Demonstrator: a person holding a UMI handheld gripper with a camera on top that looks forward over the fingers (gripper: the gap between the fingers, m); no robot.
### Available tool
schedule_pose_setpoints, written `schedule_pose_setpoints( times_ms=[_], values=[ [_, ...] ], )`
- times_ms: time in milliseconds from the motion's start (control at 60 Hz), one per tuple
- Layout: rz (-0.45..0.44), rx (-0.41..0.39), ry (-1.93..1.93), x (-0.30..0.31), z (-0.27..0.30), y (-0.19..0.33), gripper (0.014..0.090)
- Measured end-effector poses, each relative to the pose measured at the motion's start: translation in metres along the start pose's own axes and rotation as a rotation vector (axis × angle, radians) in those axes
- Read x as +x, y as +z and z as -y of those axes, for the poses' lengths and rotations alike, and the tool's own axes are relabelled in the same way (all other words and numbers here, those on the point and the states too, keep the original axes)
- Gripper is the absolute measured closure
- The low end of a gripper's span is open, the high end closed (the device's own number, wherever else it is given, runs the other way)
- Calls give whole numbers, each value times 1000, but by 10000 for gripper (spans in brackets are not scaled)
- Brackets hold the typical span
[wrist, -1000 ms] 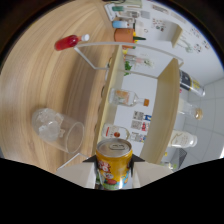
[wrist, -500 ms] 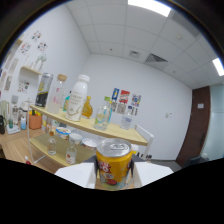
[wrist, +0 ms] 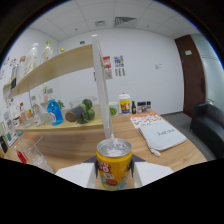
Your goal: Make me a cup of Vodka Sunrise.
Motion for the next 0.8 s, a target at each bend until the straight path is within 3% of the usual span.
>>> schedule_pose_setpoints(
  times_ms=[317,550,767,800],
  values=[
    [-7,-129,2,7,-56,21,531],
    [-8,-113,-57,8,-61,12,516],
    [-67,-137,-79,11,-69,9,506],
    [-78,-151,-70,12,-71,8,466]
  ],
)
